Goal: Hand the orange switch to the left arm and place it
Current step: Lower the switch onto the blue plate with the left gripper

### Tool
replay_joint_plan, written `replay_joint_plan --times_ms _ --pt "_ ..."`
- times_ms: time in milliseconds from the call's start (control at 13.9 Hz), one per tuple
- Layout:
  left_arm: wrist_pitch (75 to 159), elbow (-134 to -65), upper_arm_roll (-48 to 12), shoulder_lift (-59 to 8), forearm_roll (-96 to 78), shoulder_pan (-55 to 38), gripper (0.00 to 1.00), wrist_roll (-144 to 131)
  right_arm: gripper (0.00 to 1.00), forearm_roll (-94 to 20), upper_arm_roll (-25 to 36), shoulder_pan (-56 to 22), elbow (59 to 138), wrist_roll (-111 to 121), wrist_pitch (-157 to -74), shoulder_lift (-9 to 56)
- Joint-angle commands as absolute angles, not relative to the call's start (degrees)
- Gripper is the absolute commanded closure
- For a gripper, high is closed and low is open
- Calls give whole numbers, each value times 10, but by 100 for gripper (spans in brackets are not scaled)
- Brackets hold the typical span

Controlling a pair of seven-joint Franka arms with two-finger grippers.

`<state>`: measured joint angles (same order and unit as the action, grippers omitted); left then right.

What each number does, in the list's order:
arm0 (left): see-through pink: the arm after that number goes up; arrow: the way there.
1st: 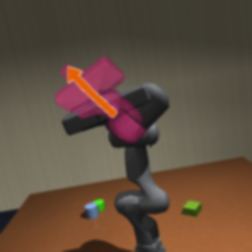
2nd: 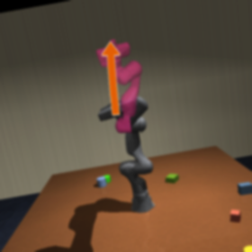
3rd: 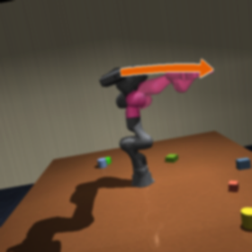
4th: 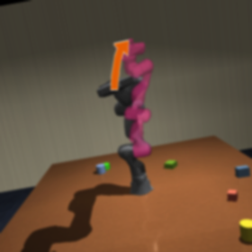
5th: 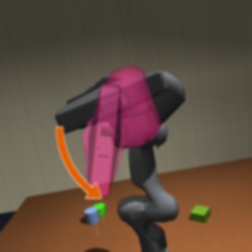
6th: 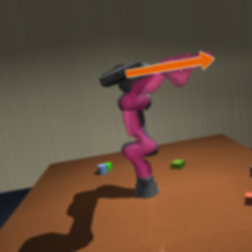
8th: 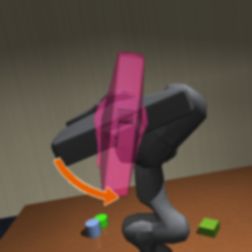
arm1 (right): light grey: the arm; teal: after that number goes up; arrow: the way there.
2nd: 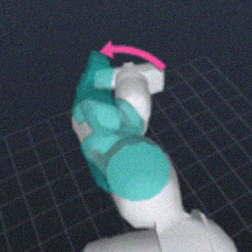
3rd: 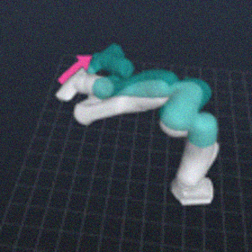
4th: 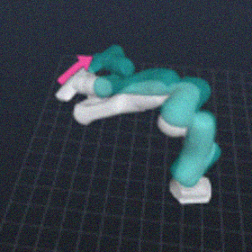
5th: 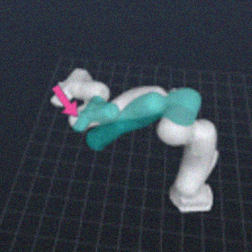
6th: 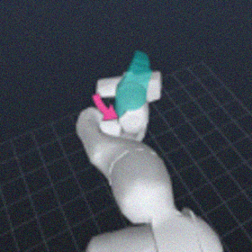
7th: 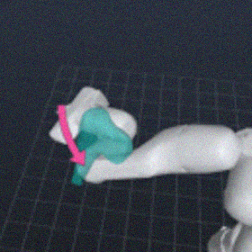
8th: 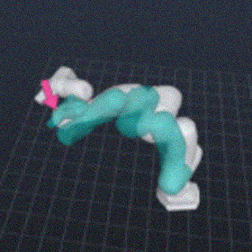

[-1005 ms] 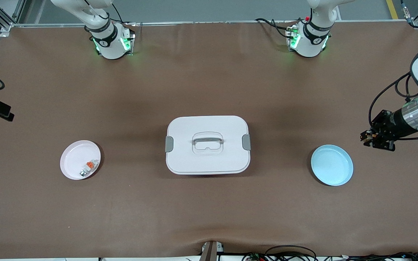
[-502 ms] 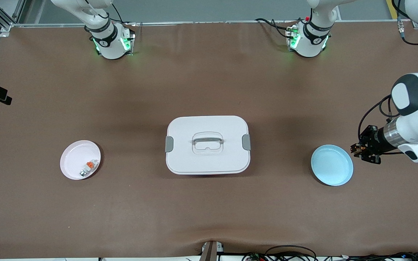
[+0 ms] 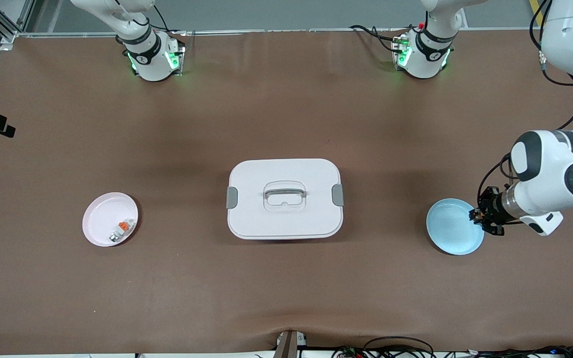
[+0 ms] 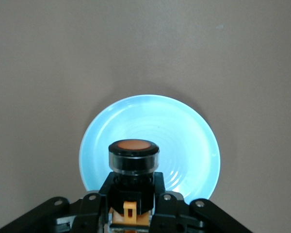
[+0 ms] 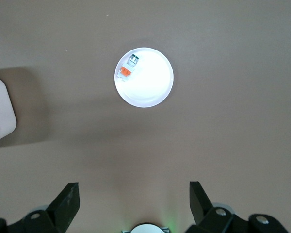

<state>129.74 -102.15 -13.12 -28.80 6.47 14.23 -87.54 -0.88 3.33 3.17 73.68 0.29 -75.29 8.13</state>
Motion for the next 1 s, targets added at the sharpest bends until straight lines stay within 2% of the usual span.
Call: replay_joint_plan --times_ms 0,789,933 --pt "1314 -1012 -128 -304 77 135 86 -891 0 -13 29 34 767 -2 -760 58" --pt "1383 -1014 -128 -381 95 121 83 -917 0 -17 29 31 768 -3 -775 53" --pt "1394 -1014 -127 -386 100 121 83 -917 0 -18 29 31 787 -3 -792 40"
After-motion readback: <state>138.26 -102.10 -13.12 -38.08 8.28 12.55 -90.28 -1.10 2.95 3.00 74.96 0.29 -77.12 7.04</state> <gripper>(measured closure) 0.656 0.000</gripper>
